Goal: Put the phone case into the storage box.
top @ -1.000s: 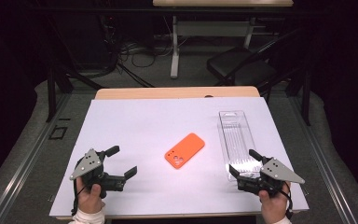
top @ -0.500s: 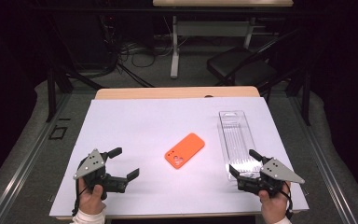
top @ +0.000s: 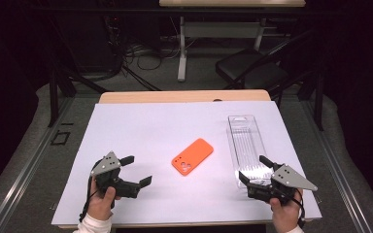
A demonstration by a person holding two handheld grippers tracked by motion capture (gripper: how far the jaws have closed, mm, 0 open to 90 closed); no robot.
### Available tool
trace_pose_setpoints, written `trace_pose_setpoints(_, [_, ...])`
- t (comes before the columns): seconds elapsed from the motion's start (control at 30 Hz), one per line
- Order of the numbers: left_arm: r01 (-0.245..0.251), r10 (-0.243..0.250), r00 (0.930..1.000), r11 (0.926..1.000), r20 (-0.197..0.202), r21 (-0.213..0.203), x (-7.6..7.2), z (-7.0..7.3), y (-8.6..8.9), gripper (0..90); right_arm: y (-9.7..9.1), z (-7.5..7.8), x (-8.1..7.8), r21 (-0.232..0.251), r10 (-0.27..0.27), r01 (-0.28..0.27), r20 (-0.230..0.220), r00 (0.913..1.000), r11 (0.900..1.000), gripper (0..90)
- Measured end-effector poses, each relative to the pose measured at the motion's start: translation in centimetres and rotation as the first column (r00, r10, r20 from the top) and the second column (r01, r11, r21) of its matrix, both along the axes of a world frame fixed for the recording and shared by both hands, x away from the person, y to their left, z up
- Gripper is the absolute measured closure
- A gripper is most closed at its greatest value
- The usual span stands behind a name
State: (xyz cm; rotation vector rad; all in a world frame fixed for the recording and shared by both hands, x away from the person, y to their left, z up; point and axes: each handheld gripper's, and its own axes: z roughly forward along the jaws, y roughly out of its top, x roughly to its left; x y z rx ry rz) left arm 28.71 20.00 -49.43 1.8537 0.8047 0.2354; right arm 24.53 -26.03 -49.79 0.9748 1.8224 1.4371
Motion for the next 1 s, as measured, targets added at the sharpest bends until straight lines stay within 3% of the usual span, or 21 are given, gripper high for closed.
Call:
trace_pose_setpoints(0.1, [0.013,-0.015,0.997,0.9994,-0.075,-0.032,0.6,0.1,-0.3,0.5,0.0,0.0,0.0,-0.004,-0.003,0.003,-0.009,1.0,1.0,12.4])
trace_pose_setpoints(0.3, [0.025,-0.03,0.9916,0.9991,-0.126,-0.035,1.5,0.8,-0.7,0.5,0.1,-0.1,0.2,0.002,-0.001,0.001,-0.007,1.0,1.0,12.4])
trace_pose_setpoints(0.53, [0.027,-0.032,0.9738,0.9993,-0.225,-0.025,2.6,1.4,-1.2,0.5,0.1,-0.1,0.2,-0.002,-0.004,0.004,-0.012,0.9999,1.0,12.5])
trace_pose_setpoints(0.63, [0.018,-0.014,0.971,0.9997,-0.239,0.015,3.0,1.8,-1.4,0.5,0.0,-0.1,0.2,-0.001,-0.005,0.005,-0.008,1.0,1.0,12.4])
trace_pose_setpoints(0.77, [0.016,0.005,0.9748,0.9954,-0.223,0.095,3.5,2.4,-2.1,0.5,0.0,-0.1,0.2,-0.003,-0.01,0.01,-0.015,0.9998,0.9999,12.5])
trace_pose_setpoints(1.0, [0.023,0.011,0.9736,0.9889,-0.228,0.147,4.1,3.1,-3.1,0.6,-0.1,-0.1,0.2,-0.003,-0.011,0.011,-0.017,0.9998,0.9999,12.4])
